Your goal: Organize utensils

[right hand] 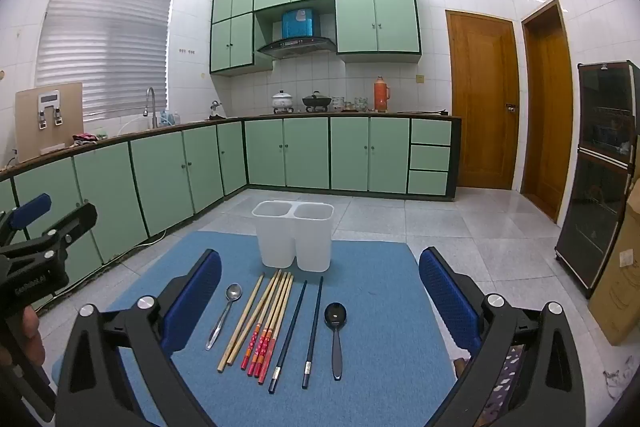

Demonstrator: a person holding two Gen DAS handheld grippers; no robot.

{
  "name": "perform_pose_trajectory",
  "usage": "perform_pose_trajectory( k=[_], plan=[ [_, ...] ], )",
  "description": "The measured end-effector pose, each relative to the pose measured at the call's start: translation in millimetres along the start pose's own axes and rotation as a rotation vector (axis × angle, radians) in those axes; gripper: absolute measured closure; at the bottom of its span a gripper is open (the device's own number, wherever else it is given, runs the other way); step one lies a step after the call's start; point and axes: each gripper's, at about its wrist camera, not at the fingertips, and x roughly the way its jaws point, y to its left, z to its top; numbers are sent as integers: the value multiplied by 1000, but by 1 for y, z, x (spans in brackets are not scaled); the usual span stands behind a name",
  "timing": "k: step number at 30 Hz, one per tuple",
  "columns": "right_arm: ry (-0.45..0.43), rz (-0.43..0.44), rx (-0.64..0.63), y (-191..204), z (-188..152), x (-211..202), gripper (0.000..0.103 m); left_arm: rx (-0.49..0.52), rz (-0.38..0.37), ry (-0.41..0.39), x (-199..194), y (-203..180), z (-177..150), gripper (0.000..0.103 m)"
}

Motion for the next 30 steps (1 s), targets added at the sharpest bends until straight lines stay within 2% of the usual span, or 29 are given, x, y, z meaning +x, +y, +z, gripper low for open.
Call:
perform_pose_trajectory(
  k=[30],
  plan=[
    [-1, -1, 0, 0, 0, 0, 6, 12, 4, 2, 1, 2, 1, 5]
  ],
)
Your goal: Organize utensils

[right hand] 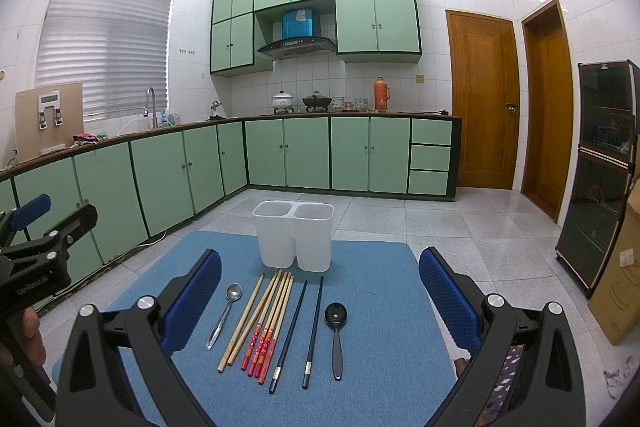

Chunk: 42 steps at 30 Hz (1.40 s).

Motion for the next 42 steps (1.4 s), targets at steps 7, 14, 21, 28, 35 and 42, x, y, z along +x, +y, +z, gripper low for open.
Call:
perform_pose_trajectory(
  k=[7, 14, 21, 28, 35, 42],
  plan=[
    [0, 1, 0, 0, 0, 0, 6, 0, 1, -1, 0, 1, 0, 5],
    [0, 1, 1, 0, 0, 0, 6, 1, 1, -1, -2, 3, 0, 5],
    [1, 0, 0, 0, 0, 0, 6, 1, 2, -1, -2, 2, 0, 5],
    [1, 0, 0, -1, 0, 0, 6, 1, 2, -3, -2, 3, 0, 5],
    [1, 0, 0, -1, 0, 0, 6, 0, 2, -2, -3, 11, 3, 5],
    [1, 0, 0, -1, 0, 0, 6, 2, 2, -3, -3, 9, 2, 5]
  ],
)
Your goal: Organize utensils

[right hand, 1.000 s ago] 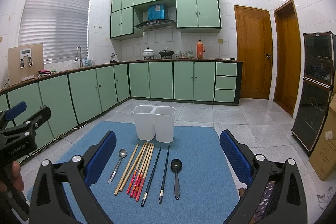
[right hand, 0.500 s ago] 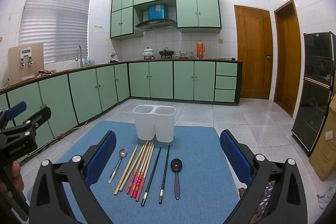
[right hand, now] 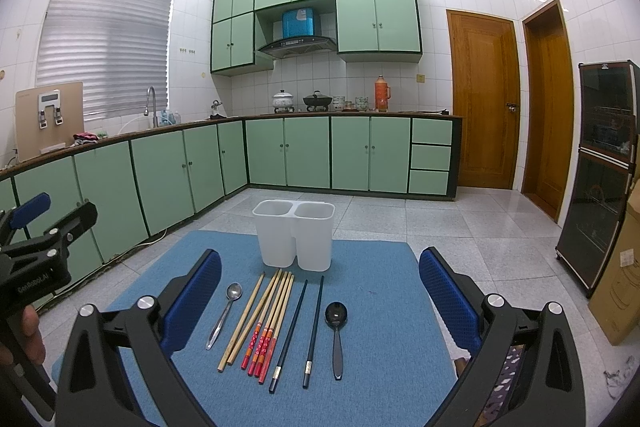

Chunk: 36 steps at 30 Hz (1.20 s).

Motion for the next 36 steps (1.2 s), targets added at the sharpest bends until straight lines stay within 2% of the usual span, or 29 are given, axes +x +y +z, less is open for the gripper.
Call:
perform_pose_trajectory(
  k=[11, 17, 21, 23, 26, 31, 36],
  plan=[
    [0, 0, 0, 0, 0, -1, 6, -1, 1, 0, -1, 3, 2, 5],
    [6, -3, -1, 0, 0, 0, 6, 2, 3, 11, -9, 32, 3, 5],
    [35, -16, -4, -4, -7, 9, 6, 12, 11, 34, 4, 24, 0, 5],
    [62, -33, -5, -8, -9, 17, 6, 17, 9, 77, 19, 26, -2, 5],
    [149, -56, 14, -19, -15, 42, 6, 23, -13, 156, 45, 30, -10, 5],
    [291, -47, 64, -39, -28, 90, 6, 45, -26, 327, 101, 36, -33, 5],
    [419, -23, 88, -46, -41, 138, 14, 101, -42, 473, 160, 18, -61, 5]
  ],
)
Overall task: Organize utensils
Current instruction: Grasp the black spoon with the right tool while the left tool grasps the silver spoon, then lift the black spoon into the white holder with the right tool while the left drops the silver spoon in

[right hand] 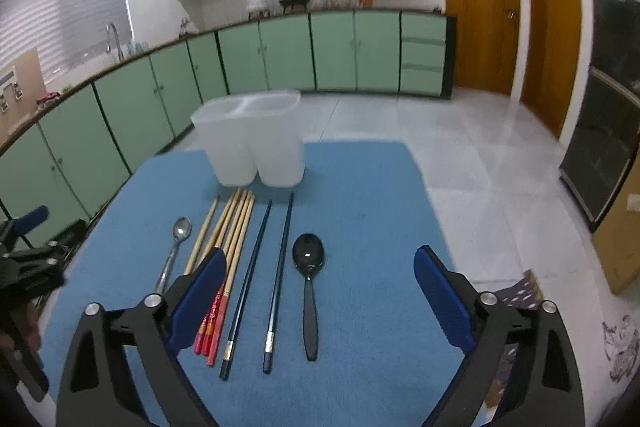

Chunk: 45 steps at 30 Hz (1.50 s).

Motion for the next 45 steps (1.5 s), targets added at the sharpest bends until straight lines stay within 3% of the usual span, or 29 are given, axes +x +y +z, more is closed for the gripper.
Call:
perform_pose_trajectory(
  k=[8, 15, 28, 32, 35, 37, 40, 42, 45],
  plan=[
    [189, 46, 2, 6, 11, 75, 33, -84, -53, 168, 85, -8, 13, 5],
    [278, 59, -26, 16, 11, 113, 40, -46, -70, 204, 115, -24, 20, 8],
    [344, 71, 14, 2, 8, 138, 52, -50, -182, 303, 147, -45, 16, 44],
    [343, 75, 17, 1, 9, 140, 54, -66, -201, 306, 149, -46, 17, 47],
    [348, 71, 10, 2, 11, 142, 61, -79, -223, 305, 149, -46, 19, 55],
    [350, 67, 5, 1, 11, 143, 68, -89, -243, 308, 149, -45, 19, 70],
    [344, 77, 12, 1, 10, 142, 69, -110, -269, 305, 145, -40, 13, 81],
    [336, 86, 22, 0, 9, 141, 69, -123, -282, 299, 145, -35, 13, 96],
    [295, 129, 56, -3, 8, 133, 69, -152, -315, 277, 136, -28, 10, 99]
  ],
)
